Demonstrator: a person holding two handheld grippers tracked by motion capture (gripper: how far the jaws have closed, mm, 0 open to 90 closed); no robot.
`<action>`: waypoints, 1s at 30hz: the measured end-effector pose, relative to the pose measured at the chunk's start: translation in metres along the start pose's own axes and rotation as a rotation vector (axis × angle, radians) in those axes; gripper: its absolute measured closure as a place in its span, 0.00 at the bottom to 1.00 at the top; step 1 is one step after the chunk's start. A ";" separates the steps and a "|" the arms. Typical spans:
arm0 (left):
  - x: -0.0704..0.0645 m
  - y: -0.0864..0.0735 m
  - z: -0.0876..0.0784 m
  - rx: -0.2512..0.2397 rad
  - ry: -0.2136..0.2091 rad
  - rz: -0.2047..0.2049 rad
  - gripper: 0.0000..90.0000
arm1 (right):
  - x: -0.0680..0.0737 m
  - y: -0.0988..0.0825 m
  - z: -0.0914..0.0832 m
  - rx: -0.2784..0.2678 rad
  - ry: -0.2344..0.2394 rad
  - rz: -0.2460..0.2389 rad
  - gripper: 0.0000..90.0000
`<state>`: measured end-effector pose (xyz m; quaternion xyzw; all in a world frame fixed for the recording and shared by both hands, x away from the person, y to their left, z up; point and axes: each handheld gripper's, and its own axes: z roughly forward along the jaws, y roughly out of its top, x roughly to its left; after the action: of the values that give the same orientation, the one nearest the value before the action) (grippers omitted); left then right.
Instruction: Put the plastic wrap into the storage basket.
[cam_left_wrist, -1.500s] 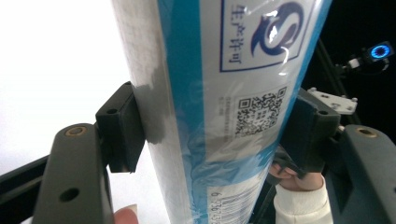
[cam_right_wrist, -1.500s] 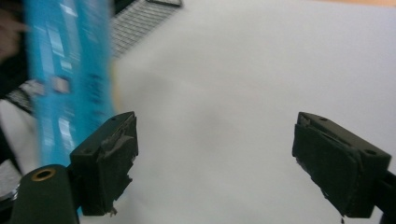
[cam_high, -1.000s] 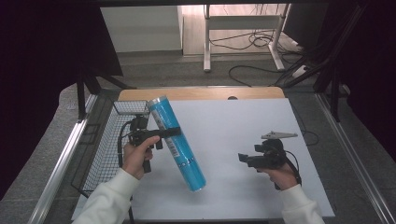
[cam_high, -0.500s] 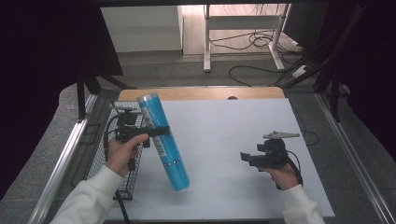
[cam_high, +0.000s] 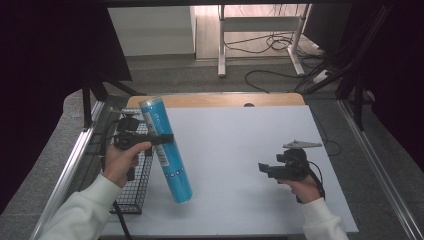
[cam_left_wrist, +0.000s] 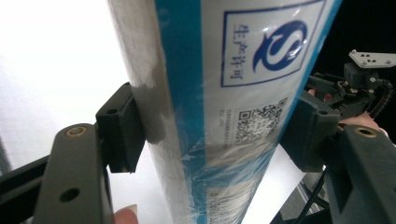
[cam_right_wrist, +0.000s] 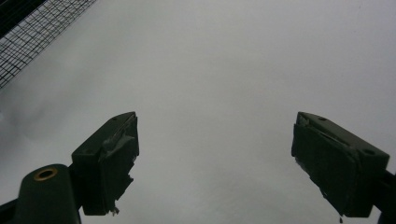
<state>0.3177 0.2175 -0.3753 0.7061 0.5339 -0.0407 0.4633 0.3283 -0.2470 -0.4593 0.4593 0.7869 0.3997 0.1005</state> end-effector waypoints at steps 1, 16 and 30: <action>0.001 0.001 -0.003 -0.005 0.004 -0.002 0.36 | 0.000 0.000 0.000 0.002 0.000 0.000 0.17; 0.001 0.020 -0.066 -0.057 0.075 0.036 0.36 | -0.001 0.000 0.000 -0.002 -0.008 0.006 0.17; 0.022 0.018 -0.122 -0.093 0.170 0.010 0.36 | -0.004 -0.001 0.001 0.003 -0.020 0.016 0.17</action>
<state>0.2883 0.3185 -0.3076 0.6873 0.5693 0.0466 0.4488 0.3303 -0.2501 -0.4611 0.4695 0.7829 0.3948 0.1044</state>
